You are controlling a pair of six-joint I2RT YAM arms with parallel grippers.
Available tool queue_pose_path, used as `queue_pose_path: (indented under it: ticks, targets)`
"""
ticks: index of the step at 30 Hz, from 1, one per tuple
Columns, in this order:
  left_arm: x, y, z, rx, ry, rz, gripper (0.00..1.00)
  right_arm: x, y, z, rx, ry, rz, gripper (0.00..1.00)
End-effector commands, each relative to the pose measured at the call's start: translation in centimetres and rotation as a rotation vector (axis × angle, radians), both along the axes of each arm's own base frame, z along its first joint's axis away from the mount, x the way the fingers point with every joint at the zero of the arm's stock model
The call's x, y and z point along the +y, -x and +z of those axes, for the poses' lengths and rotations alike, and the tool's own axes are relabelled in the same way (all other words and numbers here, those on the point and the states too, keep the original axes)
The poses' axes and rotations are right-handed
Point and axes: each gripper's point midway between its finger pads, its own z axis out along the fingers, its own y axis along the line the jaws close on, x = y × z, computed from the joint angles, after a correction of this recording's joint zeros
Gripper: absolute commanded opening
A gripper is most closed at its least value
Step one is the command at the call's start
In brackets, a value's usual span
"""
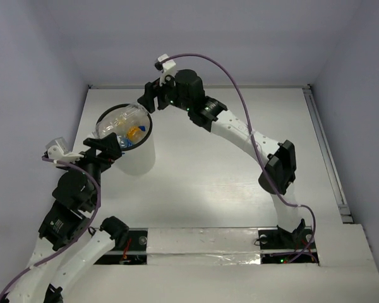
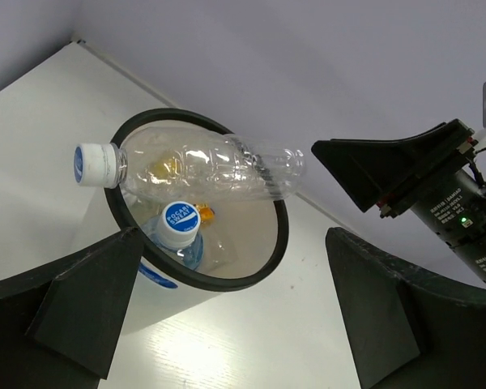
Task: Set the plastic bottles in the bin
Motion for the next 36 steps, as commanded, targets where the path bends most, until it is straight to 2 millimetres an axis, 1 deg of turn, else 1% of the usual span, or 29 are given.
queue_pose_path:
  ticks: [1, 2, 4, 6, 7, 8, 10, 11, 12, 13, 14, 15, 16, 18, 20, 21, 22, 26, 29, 32, 34, 35, 36]
  targets:
    - [-0.3, -1.1, -1.0, 0.036, 0.020, 0.039, 0.95, 2.0, 4.5, 1.2, 0.037, -0.058, 0.199, 0.72]
    - [-0.5, -1.3, -1.2, 0.046, 0.021, 0.034, 0.95, 2.0, 4.8, 0.9, 0.048, -0.063, 0.214, 0.70]
    - [-0.5, -1.2, -1.2, 0.039, 0.043, 0.033, 0.95, 2.0, 5.5, 0.4, 0.065, -0.072, 0.241, 0.69]
    - [-0.4, -1.1, -1.1, 0.027, 0.057, 0.035, 0.94, 1.8, 6.0, -0.8, 0.089, -0.062, 0.255, 0.68]
    - [-0.4, -1.1, -1.1, 0.024, 0.062, 0.035, 0.94, 1.9, 6.3, -0.6, 0.086, -0.079, 0.272, 0.67]
    - [-0.4, -1.0, -1.1, 0.023, 0.065, 0.032, 0.94, 1.8, 6.7, -1.0, 0.095, -0.080, 0.281, 0.66]
    - [-0.6, -1.1, -1.3, 0.029, 0.068, 0.028, 0.94, 1.7, 7.2, -1.6, 0.112, -0.076, 0.299, 0.61]
    - [-0.5, -1.1, -1.5, 0.034, 0.065, 0.030, 0.94, 1.5, 7.5, -2.2, 0.124, -0.074, 0.305, 0.59]
    - [-0.5, -1.1, -1.6, 0.036, 0.064, 0.031, 0.94, 1.3, 7.7, -2.3, 0.124, -0.074, 0.305, 0.58]
    - [-0.4, -1.0, -1.5, 0.033, 0.068, 0.034, 0.94, 1.1, 7.9, -2.5, 0.128, -0.074, 0.305, 0.57]
    - [-0.3, -0.9, -1.4, 0.028, 0.068, 0.036, 0.94, 1.0, 8.0, -2.3, 0.120, -0.085, 0.307, 0.57]
    - [-0.2, -0.8, -1.3, 0.026, 0.068, 0.037, 0.94, 0.6, 8.4, -2.9, 0.130, -0.078, 0.308, 0.57]
    - [-0.2, -0.8, -1.2, 0.021, 0.070, 0.038, 0.94, 0.4, 8.5, -2.7, 0.128, -0.080, 0.305, 0.57]
    - [-0.2, -0.8, -1.0, 0.019, 0.064, 0.035, 0.94, 0.1, 8.6, -2.3, 0.115, -0.088, 0.297, 0.64]
    - [-0.4, -1.0, -1.0, 0.025, 0.058, 0.031, 0.94, -0.3, 8.6, -1.4, 0.096, -0.103, 0.285, 0.69]
    - [-0.5, -1.0, -0.9, 0.025, 0.058, 0.028, 0.94, -0.4, 8.6, -1.1, 0.092, -0.107, 0.277, 0.74]
    - [-0.5, -1.0, -0.8, 0.024, 0.058, 0.025, 0.94, -0.5, 8.5, -0.4, 0.081, -0.115, 0.272, 0.75]
    - [-0.6, -0.9, -0.6, 0.012, 0.064, 0.016, 0.94, -0.6, 8.3, 0.0, 0.075, -0.110, 0.258, 0.81]
    - [-0.6, -0.9, -0.8, 0.017, 0.056, 0.014, 0.94, -1.0, 7.9, -0.1, 0.068, -0.098, 0.228, 0.83]
    - [-0.9, -0.9, -0.7, 0.020, 0.044, -0.006, 0.94, -1.8, 7.7, -0.1, 0.061, -0.098, 0.188, 0.83]
    - [-1.1, -0.8, -0.3, 0.014, 0.043, -0.020, 0.94, -2.7, 7.8, 0.5, 0.049, -0.108, 0.163, 0.82]
    - [-1.5, -0.8, 0.0, 0.009, 0.043, -0.043, 0.94, -3.1, 7.5, 1.1, 0.036, -0.123, 0.130, 0.82]
    - [-1.7, -0.7, 0.3, 0.001, 0.044, -0.059, 0.94, -4.0, 7.9, 2.6, 0.013, -0.148, 0.114, 0.81]
